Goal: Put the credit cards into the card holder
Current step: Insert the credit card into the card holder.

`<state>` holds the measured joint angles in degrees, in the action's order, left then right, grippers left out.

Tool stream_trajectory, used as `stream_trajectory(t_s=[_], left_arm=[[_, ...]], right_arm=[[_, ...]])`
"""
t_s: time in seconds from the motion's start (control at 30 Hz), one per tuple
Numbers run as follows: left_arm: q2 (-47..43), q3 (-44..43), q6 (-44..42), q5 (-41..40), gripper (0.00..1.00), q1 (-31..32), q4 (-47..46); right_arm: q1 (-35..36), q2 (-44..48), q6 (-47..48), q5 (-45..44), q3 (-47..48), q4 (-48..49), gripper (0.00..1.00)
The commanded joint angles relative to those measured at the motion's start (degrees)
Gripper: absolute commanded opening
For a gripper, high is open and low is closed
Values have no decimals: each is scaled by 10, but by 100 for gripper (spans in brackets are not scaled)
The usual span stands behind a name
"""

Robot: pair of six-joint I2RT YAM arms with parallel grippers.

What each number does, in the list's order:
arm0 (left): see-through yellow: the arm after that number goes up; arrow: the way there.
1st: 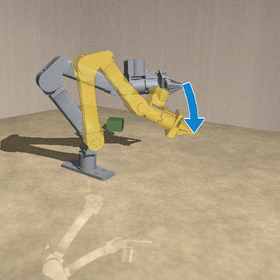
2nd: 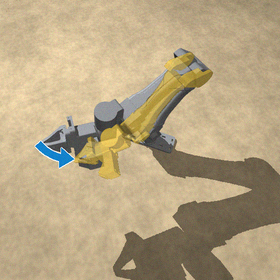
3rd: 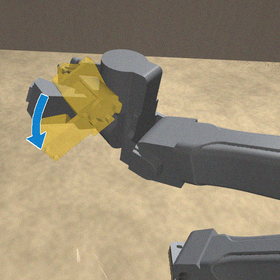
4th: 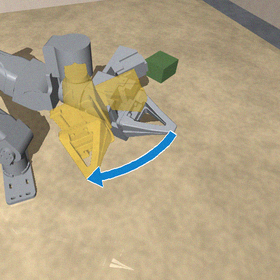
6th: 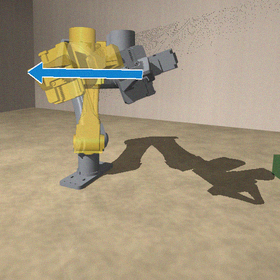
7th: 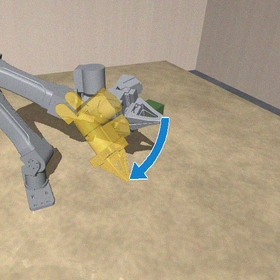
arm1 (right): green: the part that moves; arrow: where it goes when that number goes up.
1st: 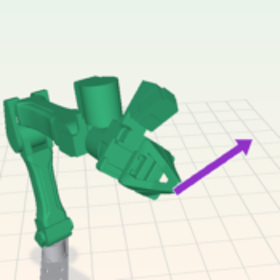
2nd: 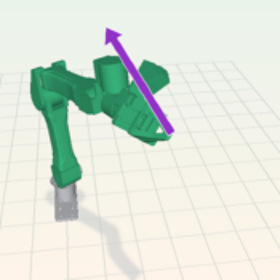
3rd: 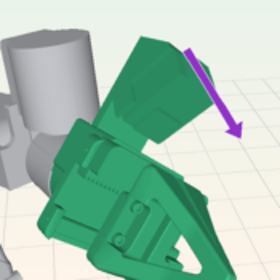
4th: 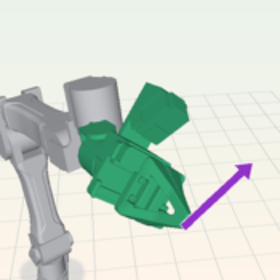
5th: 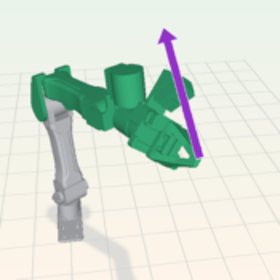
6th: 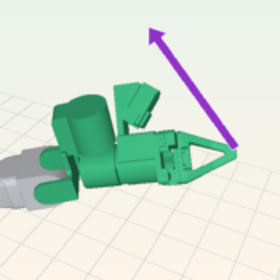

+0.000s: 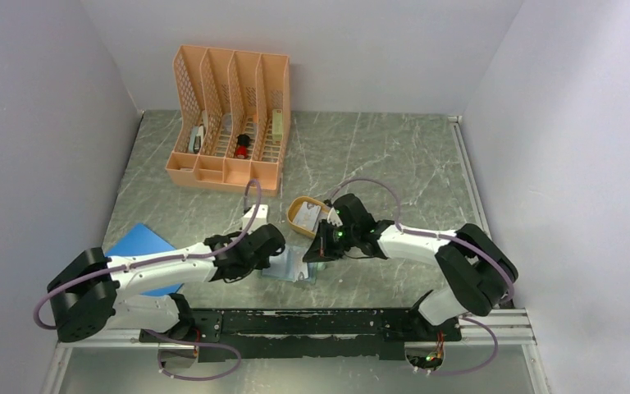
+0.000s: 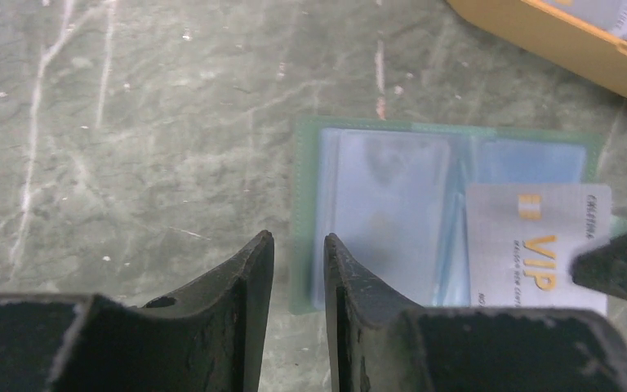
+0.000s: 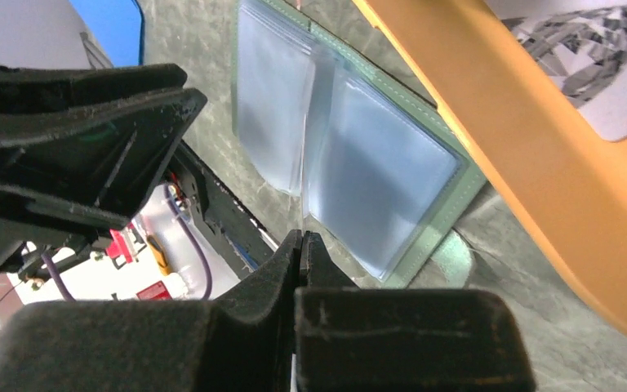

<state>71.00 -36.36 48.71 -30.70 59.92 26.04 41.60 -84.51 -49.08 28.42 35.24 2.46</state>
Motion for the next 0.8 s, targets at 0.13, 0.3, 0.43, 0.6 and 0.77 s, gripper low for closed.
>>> stream_trajectory(t_s=[0.13,0.3,0.43,0.6,0.77], left_arm=[[-41,60,18,62,32,-66,-28],[-39,72,21,80,30,-71,-33],[-37,82,26,88,29,-72,-39],[-37,89,30,88,29,-71,-38],[-37,94,30,89,29,-72,-42]], right_arm=[[0,-31,-24,41,-7,72,0],[0,-43,-27,42,-9,78,0],[0,-48,-33,40,-10,80,0],[0,-32,-45,24,-23,81,0],[0,-26,-50,23,-32,83,0]])
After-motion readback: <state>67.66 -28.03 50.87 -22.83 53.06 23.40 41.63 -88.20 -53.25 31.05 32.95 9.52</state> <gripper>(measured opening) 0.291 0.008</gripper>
